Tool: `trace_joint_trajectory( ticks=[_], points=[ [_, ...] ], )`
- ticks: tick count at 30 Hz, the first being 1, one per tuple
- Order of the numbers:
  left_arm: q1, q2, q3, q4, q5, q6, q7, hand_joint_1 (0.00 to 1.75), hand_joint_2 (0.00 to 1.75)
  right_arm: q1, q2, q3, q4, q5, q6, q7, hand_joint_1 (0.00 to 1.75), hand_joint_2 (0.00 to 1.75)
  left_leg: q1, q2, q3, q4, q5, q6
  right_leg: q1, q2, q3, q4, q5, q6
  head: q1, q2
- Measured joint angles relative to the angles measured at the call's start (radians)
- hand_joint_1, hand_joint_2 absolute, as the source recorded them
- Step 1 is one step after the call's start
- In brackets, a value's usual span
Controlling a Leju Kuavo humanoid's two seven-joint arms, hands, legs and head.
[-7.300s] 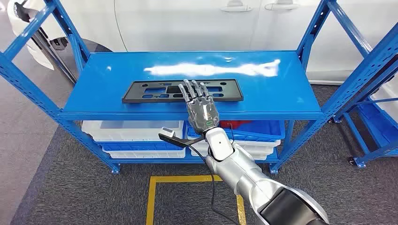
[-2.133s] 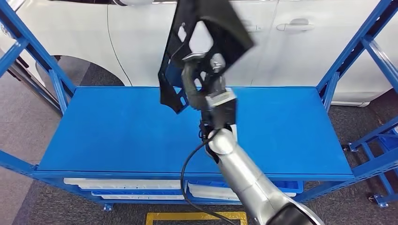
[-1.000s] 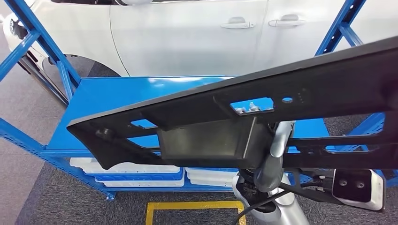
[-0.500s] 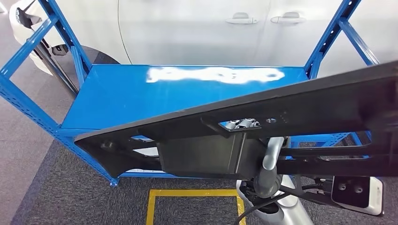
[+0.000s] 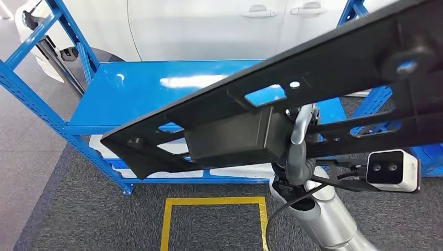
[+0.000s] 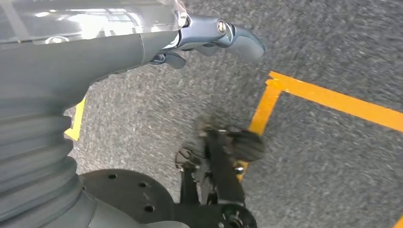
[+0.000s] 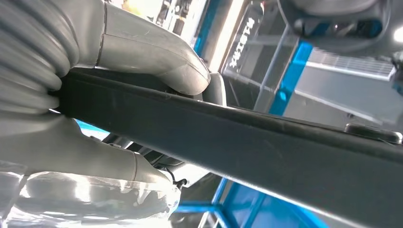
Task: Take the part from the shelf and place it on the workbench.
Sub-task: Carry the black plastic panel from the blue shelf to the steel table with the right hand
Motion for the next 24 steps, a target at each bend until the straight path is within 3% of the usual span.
trace_joint_trajectory(
  ticks=[1,2,3,5,7,9,11,12,15,16,17,18,20,22,24],
  points=[
    [0.0,0.0,0.0,0.0,0.0,0.0,-0.001,0.0,1.75,-0.007,-0.007,0.005,0.003,-0.007,-0.01,0.0,1.75,1.75,0.0,0.0,-0.005,0.053,-0.014,-0.001,0.002,0.0,-0.016,0.001,0.012,0.0,0.0,0.0],
    [0.0,0.001,0.0,0.0,0.0,0.0,-0.002,0.0,1.75,-0.012,-0.015,0.01,0.006,-0.011,-0.018,0.0,1.75,1.75,0.0,0.0,0.004,0.078,-0.006,0.0,0.004,0.0,-0.032,0.002,0.024,0.0,0.0,0.0],
    [0.0,0.002,0.0,0.0,0.0,-0.001,-0.004,0.0,1.75,-0.017,-0.021,0.014,0.009,-0.015,-0.023,0.0,1.75,1.75,-0.001,0.0,0.03,0.068,0.018,0.004,0.006,0.0,-0.047,0.003,0.035,0.001,0.0,0.0],
    [-0.001,0.004,0.0,0.0,0.0,-0.001,-0.006,0.0,1.75,-0.028,-0.032,0.022,0.014,-0.021,-0.033,0.0,1.75,1.75,-0.006,-0.001,0.129,-0.048,0.056,0.021,0.011,0.0,-0.072,0.005,0.055,0.003,0.0,0.0],
    [-0.003,0.006,0.0,-0.001,0.0,0.0,-0.01,0.0,1.75,-0.044,-0.043,0.031,0.017,-0.028,-0.052,0.0,1.75,1.75,-0.013,-0.001,0.226,-0.19,0.043,0.037,0.012,-0.001,-0.084,0.004,0.073,0.01,0.0,0.0],
    [-0.004,0.007,0.0,-0.001,0.0,0.001,-0.012,0.0,1.75,-0.06,-0.054,0.043,0.019,-0.038,-0.081,-0.001,1.75,1.75,-0.021,-0.001,0.254,-0.25,0.035,0.045,0.007,-0.002,-0.087,-0.001,0.092,0.022,0.0,0.0],
    [-0.002,0.007,0.0,-0.001,-0.001,0.002,-0.013,0.0,1.75,-0.069,-0.069,0.055,0.021,-0.046,-0.111,-0.001,1.75,1.75,-0.019,0.002,0.244,-0.262,0.06,0.055,0.004,-0.002,-0.094,0.004,0.089,0.035,0.0,0.0],
    [-0.002,0.007,0.0,0.0,-0.001,0.002,-0.014,0.0,1.75,-0.072,-0.078,0.06,0.02,-0.05,-0.124,-0.001,1.75,1.75,-0.016,0.004,0.236,-0.269,0.074,0.06,0.004,0.0,-0.103,0.025,0.061,0.04,0.0,0.0],
    [-0.001,0.006,0.001,0.0,0.0,0.002,-0.017,0.0,1.75,-0.078,-0.109,0.072,0.016,-0.065,-0.148,-0.001,1.75,1.75,-0.014,0.007,0.193,-0.27,0.113,0.067,0.0,0.003,-0.151,0.191,-0.082,0.051,0.0,0.0],
    [0.0,0.006,0.001,0.0,0.0,0.002,-0.018,0.0,1.75,-0.078,-0.118,0.075,0.016,-0.069,-0.152,-0.001,1.75,1.75,-0.014,0.008,0.175,-0.267,0.124,0.066,-0.002,0.003,-0.161,0.25,-0.104,0.055,0.0,0.0],
    [0.0,0.006,0.002,0.0,0.001,0.003,-0.017,0.0,1.75,-0.078,-0.128,0.079,0.016,-0.075,-0.155,-0.001,1.75,1.75,-0.013,0.008,0.157,-0.264,0.134,0.064,-0.004,0.003,-0.159,0.285,-0.1,0.059,0.0,0.0],
    [0.0,0.005,0.003,0.0,0.002,0.005,-0.016,0.0,1.75,-0.077,-0.137,0.083,0.016,-0.083,-0.156,-0.001,1.75,1.75,-0.011,0.008,0.139,-0.259,0.143,0.061,-0.007,0.003,-0.142,0.287,-0.072,0.063,0.0,0.0],
    [0.001,0.003,0.007,0.0,0.008,0.012,-0.011,0.0,1.75,-0.078,-0.156,0.089,0.016,-0.1,-0.157,-0.001,1.75,1.75,-0.009,0.008,0.105,-0.243,0.157,0.052,-0.015,0.003,-0.062,0.2,-0.02,0.069,0.0,0.0],
    [0.001,0.002,0.011,0.0,0.012,0.019,-0.006,0.0,1.75,-0.079,-0.17,0.096,0.016,-0.113,-0.158,-0.002,1.75,1.75,-0.01,0.008,0.08,-0.219,0.164,0.041,-0.015,0.004,0.029,0.073,-0.042,0.065,0.0,0.0],
    [0.002,0.002,0.013,0.0,0.013,0.021,-0.002,0.0,1.75,-0.079,-0.179,0.102,0.016,-0.123,-0.157,-0.002,1.75,1.75,-0.012,0.007,0.07,-0.207,0.173,0.03,-0.011,0.005,0.062,0.016,-0.073,0.047,0.0,0.0]
  ],
)
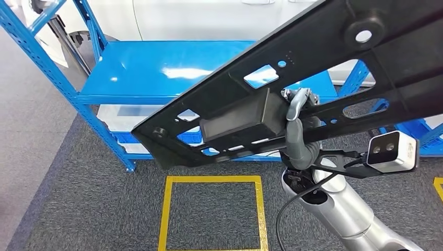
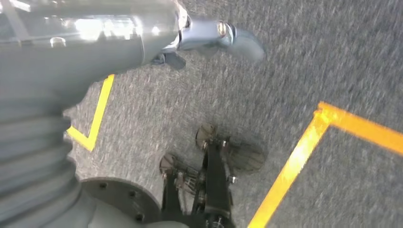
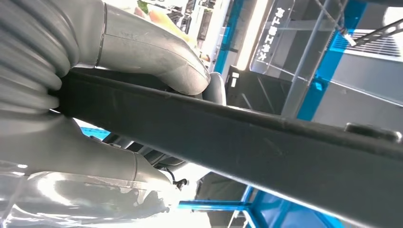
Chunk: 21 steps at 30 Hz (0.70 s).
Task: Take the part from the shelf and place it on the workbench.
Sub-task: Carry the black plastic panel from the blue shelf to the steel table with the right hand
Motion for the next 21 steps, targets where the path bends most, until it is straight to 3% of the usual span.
trace_joint_trajectory(
  ticks=[2,3,4,6,7,8,9,10,12,13,15,16,18,19,21],
  points=[
    [0.001,0.0,0.002,0.0,0.002,0.004,0.006,0.0,1.75,0.0,-0.011,0.005,0.001,-0.019,0.0,0.0,1.75,1.75,0.004,0.0,-0.005,0.005,0.002,-0.013,0.0,0.0,-0.009,-0.001,0.01,-0.021,0.0,0.0],
    [0.001,0.0,0.004,0.0,0.004,0.008,0.009,0.0,1.75,0.001,-0.016,0.007,0.002,-0.028,0.002,0.0,1.75,1.75,0.006,0.0,-0.013,0.022,-0.017,-0.018,-0.001,0.001,-0.014,-0.002,0.017,-0.029,0.0,0.0],
    [0.002,0.0,0.005,0.0,0.005,0.011,0.013,0.0,1.75,0.002,-0.019,0.007,0.003,-0.033,0.008,0.0,1.75,1.75,0.008,-0.001,-0.028,0.06,-0.05,-0.023,-0.001,0.002,-0.02,-0.003,0.025,-0.036,0.0,0.0],
    [0.002,-0.001,0.006,0.0,0.005,0.014,0.018,0.0,1.75,0.013,-0.021,0.003,0.005,-0.025,0.033,0.0,1.75,1.75,0.011,-0.001,-0.071,0.185,-0.133,-0.031,0.001,0.008,-0.036,-0.002,0.039,-0.043,0.0,0.0],
    [0.002,-0.002,0.006,0.0,0.005,0.015,0.02,0.0,1.75,0.02,-0.021,0.001,0.006,-0.016,0.048,0.0,1.75,1.75,0.011,-0.001,-0.088,0.245,-0.159,-0.032,0.003,0.013,-0.044,-0.001,0.044,-0.043,0.0,0.0],
    [0.002,-0.002,0.006,0.0,0.005,0.015,0.021,0.0,1.75,0.028,-0.021,0.0,0.008,-0.007,0.061,0.0,1.75,1.75,0.011,-0.001,-0.092,0.277,-0.165,-0.032,0.005,0.019,-0.05,-0.001,0.049,-0.043,0.0,0.0],
    [0.002,-0.002,0.006,0.0,0.004,0.016,0.022,0.0,1.75,0.034,-0.021,0.0,0.008,-0.001,0.071,0.0,1.75,1.75,0.01,-0.003,-0.078,0.271,-0.153,-0.028,0.007,0.026,-0.055,0.0,0.053,-0.043,0.0,0.0],
    [0.002,-0.002,0.006,0.0,0.003,0.016,0.023,0.0,1.75,0.037,-0.021,-0.002,0.009,0.003,0.077,0.0,1.75,1.75,0.009,-0.007,-0.045,0.226,-0.127,-0.022,0.01,0.034,-0.058,0.0,0.056,-0.042,0.0,0.0],
    [0.002,0.0,0.007,0.0,0.0,0.018,0.025,0.0,1.75,0.039,-0.021,-0.008,0.01,0.005,0.085,0.0,1.75,1.75,0.006,-0.042,0.042,0.088,-0.083,0.002,0.011,0.048,-0.062,0.0,0.061,-0.039,0.0,0.0],
    [0.003,0.001,0.007,0.0,-0.001,0.019,0.027,0.0,1.75,0.04,-0.02,-0.012,0.01,0.004,0.088,0.0,1.75,1.75,0.005,-0.061,0.072,0.035,-0.074,0.01,0.008,0.055,-0.065,-0.001,0.063,-0.035,0.0,0.0],
    [0.005,0.001,0.008,0.0,-0.001,0.019,0.028,0.0,1.75,0.042,-0.02,-0.022,0.011,0.003,0.094,0.0,1.75,1.75,0.0,-0.078,0.093,-0.004,-0.075,0.018,-0.002,0.071,-0.073,-0.003,0.071,-0.022,0.0,0.0],
    [0.006,0.0,0.008,0.001,-0.001,0.019,0.028,0.0,1.75,0.044,-0.02,-0.027,0.011,0.003,0.096,0.0,1.75,1.75,-0.002,-0.069,0.095,-0.016,-0.072,0.018,-0.005,0.08,-0.075,-0.006,0.075,-0.015,0.0,0.0],
    [0.003,0.0,0.009,0.001,-0.001,0.019,0.028,0.0,1.75,0.05,-0.021,-0.04,0.011,0.006,0.097,-0.001,1.75,1.75,0.001,-0.046,0.106,-0.044,-0.063,0.02,-0.003,0.066,-0.085,0.004,0.067,-0.006,0.0,0.0],
    [0.002,0.0,0.01,0.001,-0.002,0.019,0.027,0.0,1.75,0.053,-0.021,-0.047,0.011,0.012,0.098,-0.001,1.75,1.75,0.005,-0.034,0.111,-0.057,-0.058,0.021,-0.001,0.049,-0.101,0.033,0.048,-0.003,0.0,0.0],
    [0.002,-0.002,0.01,0.001,-0.005,0.021,0.027,0.0,1.75,0.062,-0.021,-0.057,0.011,0.03,0.105,-0.001,1.75,1.75,0.007,-0.012,0.113,-0.063,-0.055,0.024,-0.001,0.018,-0.159,0.148,-0.012,0.004,0.0,0.0]
  ],
)
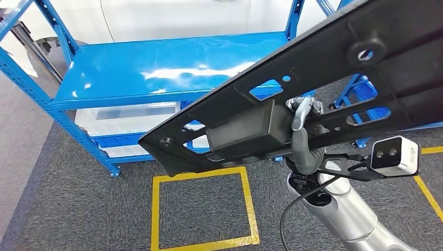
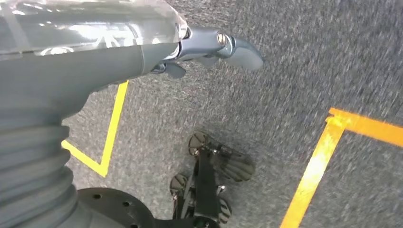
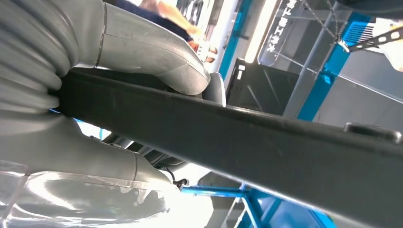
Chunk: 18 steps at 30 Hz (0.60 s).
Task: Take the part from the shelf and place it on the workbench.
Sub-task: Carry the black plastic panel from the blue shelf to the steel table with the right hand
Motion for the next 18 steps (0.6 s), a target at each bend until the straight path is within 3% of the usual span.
trace_joint_trajectory(
  ticks=[2,3,4,6,8,11,13,16,17,18],
  points=[
    [0.0,-0.002,0.0,0.0,-0.005,0.008,-0.003,0.0,1.75,0.029,0.006,-0.014,0.0,0.034,0.024,0.0,1.75,1.75,0.001,0.02,-0.001,0.004,-0.003,0.0,-0.004,-0.006,-0.052,0.103,-0.029,0.008,0.0,0.0],
    [0.0,-0.003,0.0,0.0,-0.009,0.014,-0.005,0.0,1.75,0.05,0.013,-0.025,0.0,0.059,0.042,0.0,1.75,1.75,0.002,0.028,-0.001,0.007,-0.005,-0.002,-0.006,-0.009,-0.054,0.107,-0.016,0.012,0.0,0.0],
    [0.0,-0.005,0.0,0.0,-0.012,0.021,-0.009,0.0,1.75,0.074,0.025,-0.04,-0.004,0.089,0.062,0.0,1.75,1.75,0.004,0.036,-0.001,0.012,-0.009,-0.005,-0.008,-0.016,-0.036,0.068,0.014,0.015,0.0,0.0],
    [-0.001,-0.008,0.0,0.0,-0.018,0.031,-0.014,0.0,1.75,0.121,0.063,-0.07,-0.021,0.148,0.105,0.0,1.75,1.75,0.005,0.051,-0.004,0.03,-0.022,-0.017,-0.009,-0.049,0.029,-0.063,0.074,0.017,0.0,0.0],
    [-0.002,-0.008,0.0,0.0,-0.022,0.034,-0.018,0.0,1.75,0.16,0.107,-0.093,-0.047,0.188,0.147,0.0,1.75,1.75,0.0,0.063,-0.008,0.049,-0.035,-0.03,-0.006,-0.067,0.059,-0.13,0.091,0.004,0.0,0.0],
    [-0.005,-0.007,0.0,0.0,-0.025,0.031,-0.021,0.0,1.75,0.199,0.158,-0.117,-0.075,0.212,0.181,0.0,1.75,1.75,0.001,0.079,-0.006,0.056,-0.043,-0.044,-0.004,-0.042,0.052,-0.128,0.091,-0.021,0.0,0.0],
    [-0.006,-0.007,0.0,0.0,-0.026,0.031,-0.022,0.0,1.75,0.211,0.184,-0.129,-0.088,0.217,0.195,0.0,1.75,1.75,0.006,0.062,-0.02,0.094,-0.077,-0.053,-0.005,-0.027,0.049,-0.131,0.097,-0.033,0.0,0.0],
    [-0.005,-0.006,0.0,0.0,-0.027,0.037,-0.024,0.0,1.75,0.22,0.225,-0.15,-0.101,0.218,0.238,0.0,1.75,1.75,0.008,0.025,-0.097,0.278,-0.176,-0.058,-0.002,-0.001,0.042,-0.132,0.104,-0.044,0.0,0.0],
    [-0.004,-0.004,0.0,0.0,-0.029,0.036,-0.025,0.0,1.75,0.224,0.237,-0.158,-0.104,0.219,0.251,0.0,1.75,1.75,0.008,0.021,-0.119,0.327,-0.19,-0.056,0.0,0.01,0.04,-0.132,0.106,-0.045,0.0,0.0],
    [-0.004,-0.002,0.0,0.0,-0.032,0.032,-0.026,0.0,1.75,0.228,0.249,-0.168,-0.106,0.22,0.262,0.0,1.75,1.75,0.007,0.018,-0.125,0.342,-0.184,-0.053,0.003,0.021,0.039,-0.132,0.107,-0.046,0.0,0.0]
  ],
)
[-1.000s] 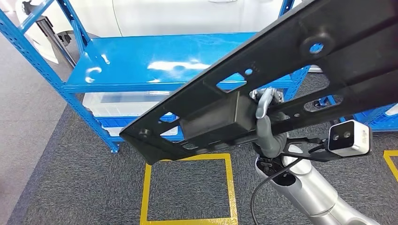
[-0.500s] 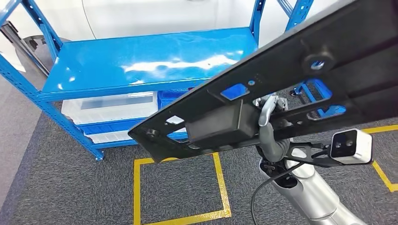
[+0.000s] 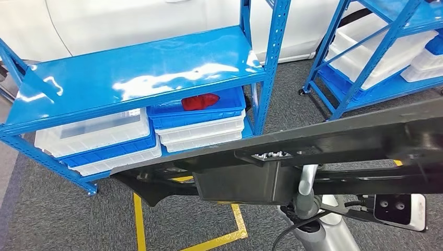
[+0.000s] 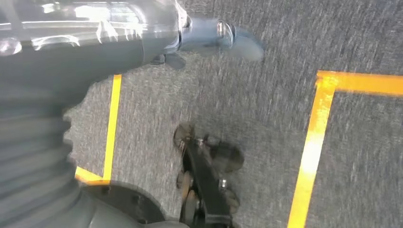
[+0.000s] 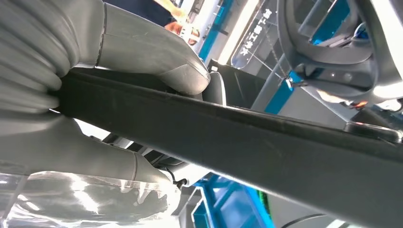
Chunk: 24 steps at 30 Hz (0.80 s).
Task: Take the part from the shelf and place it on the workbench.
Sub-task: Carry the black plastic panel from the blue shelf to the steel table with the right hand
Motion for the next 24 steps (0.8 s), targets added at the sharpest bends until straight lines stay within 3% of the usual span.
trace_joint_trajectory(
  ticks=[1,2,4,6,8,10,12,14,15,16,18,20,21,23,24],
  points=[
    [0.0,0.002,0.0,0.0,-0.004,-0.006,-0.001,0.0,1.75,0.005,0.011,-0.012,-0.002,0.001,0.009,0.0,1.75,1.75,-0.001,-0.004,0.013,-0.025,0.024,0.006,0.002,0.011,0.0,0.0,0.001,0.0,0.0,0.0],
    [0.0,0.005,-0.001,0.0,-0.008,-0.011,-0.001,0.0,1.75,0.01,0.023,-0.025,-0.006,0.001,0.019,0.0,1.75,1.75,-0.002,-0.014,0.042,-0.086,0.06,0.013,0.004,0.022,0.001,0.0,0.002,0.001,0.0,0.0],
    [0.0,0.016,-0.004,0.0,-0.011,-0.016,-0.003,0.0,1.75,0.021,0.049,-0.053,-0.015,0.001,0.043,0.0,1.75,1.75,-0.004,-0.064,0.104,-0.22,0.115,0.031,0.004,0.043,0.0,0.0,0.006,0.006,0.0,0.0],
    [0.0,0.028,-0.004,0.0,-0.008,-0.012,-0.005,0.0,1.75,0.03,0.073,-0.074,-0.021,0.001,0.06,0.0,1.75,1.75,-0.007,-0.095,0.131,-0.279,0.126,0.04,-0.001,0.063,-0.007,-0.002,0.013,0.017,0.0,0.0],
    [-0.002,0.038,-0.004,-0.001,-0.006,-0.002,-0.007,0.0,1.75,0.034,0.09,-0.088,-0.025,0.0,0.061,0.0,1.75,1.75,-0.007,-0.078,0.136,-0.296,0.132,0.042,-0.004,0.08,-0.013,-0.006,0.021,0.032,0.0,0.0],
    [-0.003,0.044,-0.004,-0.001,-0.005,0.004,-0.01,0.0,1.75,0.03,0.1,-0.098,-0.026,-0.002,0.049,0.0,1.75,1.75,-0.002,-0.053,0.142,-0.318,0.147,0.047,0.001,0.05,-0.028,0.019,0.001,0.042,0.0,0.0],
    [-0.002,0.047,-0.004,-0.001,-0.005,0.0,-0.015,0.0,1.75,0.023,0.107,-0.105,-0.026,-0.004,0.035,0.0,1.75,1.75,-0.003,-0.025,0.143,-0.329,0.154,0.053,0.004,-0.004,-0.074,0.12,-0.061,0.045,0.0,0.0],
    [0.001,0.049,-0.004,-0.001,-0.005,-0.009,-0.02,0.0,1.75,0.021,0.113,-0.108,-0.026,-0.002,0.028,0.0,1.75,1.75,-0.006,0.001,0.138,-0.327,0.155,0.054,0.002,-0.025,-0.124,0.238,-0.113,0.05,0.0,0.0],
    [0.002,0.051,-0.004,-0.001,-0.006,-0.013,-0.023,0.0,1.75,0.022,0.115,-0.109,-0.026,-0.002,0.027,0.0,1.75,1.75,-0.007,0.014,0.137,-0.325,0.154,0.054,0.001,-0.03,-0.13,0.261,-0.116,0.052,0.0,0.0],
    [0.001,0.051,-0.004,-0.001,-0.007,-0.016,-0.025,0.0,1.75,0.022,0.118,-0.11,-0.027,-0.001,0.028,0.0,1.75,1.75,-0.007,0.026,0.135,-0.323,0.154,0.053,0.001,-0.034,-0.115,0.242,-0.1,0.053,0.0,0.0],
    [-0.001,0.052,-0.004,-0.001,-0.007,-0.017,-0.028,0.0,1.75,0.021,0.124,-0.11,-0.029,-0.001,0.028,0.0,1.75,1.75,-0.007,0.045,0.134,-0.315,0.149,0.048,0.002,-0.06,-0.038,0.114,-0.044,0.05,0.0,0.0],
    [-0.003,0.052,-0.004,-0.001,-0.008,-0.009,-0.029,0.0,1.75,0.021,0.133,-0.109,-0.033,0.001,0.025,0.0,1.75,1.75,-0.013,0.06,0.132,-0.304,0.142,0.039,0.009,-0.09,0.021,0.006,-0.016,0.037,0.0,0.0],
    [-0.003,0.052,-0.004,-0.001,-0.009,-0.003,-0.029,0.0,1.75,0.021,0.137,-0.109,-0.034,0.002,0.02,0.0,1.75,1.75,-0.015,0.067,0.131,-0.3,0.14,0.034,0.012,-0.095,0.028,-0.013,-0.016,0.03,0.0,0.0],
    [-0.004,0.052,-0.004,-0.001,-0.013,0.008,-0.03,0.0,1.75,0.02,0.141,-0.108,-0.035,0.011,0.0,0.0,1.75,1.75,-0.017,0.081,0.13,-0.299,0.138,0.025,0.013,-0.077,0.023,-0.016,-0.011,0.017,0.0,0.0],
    [-0.005,0.052,-0.004,-0.001,-0.015,0.016,-0.03,0.0,1.75,0.019,0.142,-0.107,-0.035,0.016,-0.013,0.0,1.75,1.75,-0.015,0.076,0.129,-0.294,0.133,0.019,0.011,-0.069,0.022,-0.019,-0.008,0.011,0.0,0.0]
  ],
)
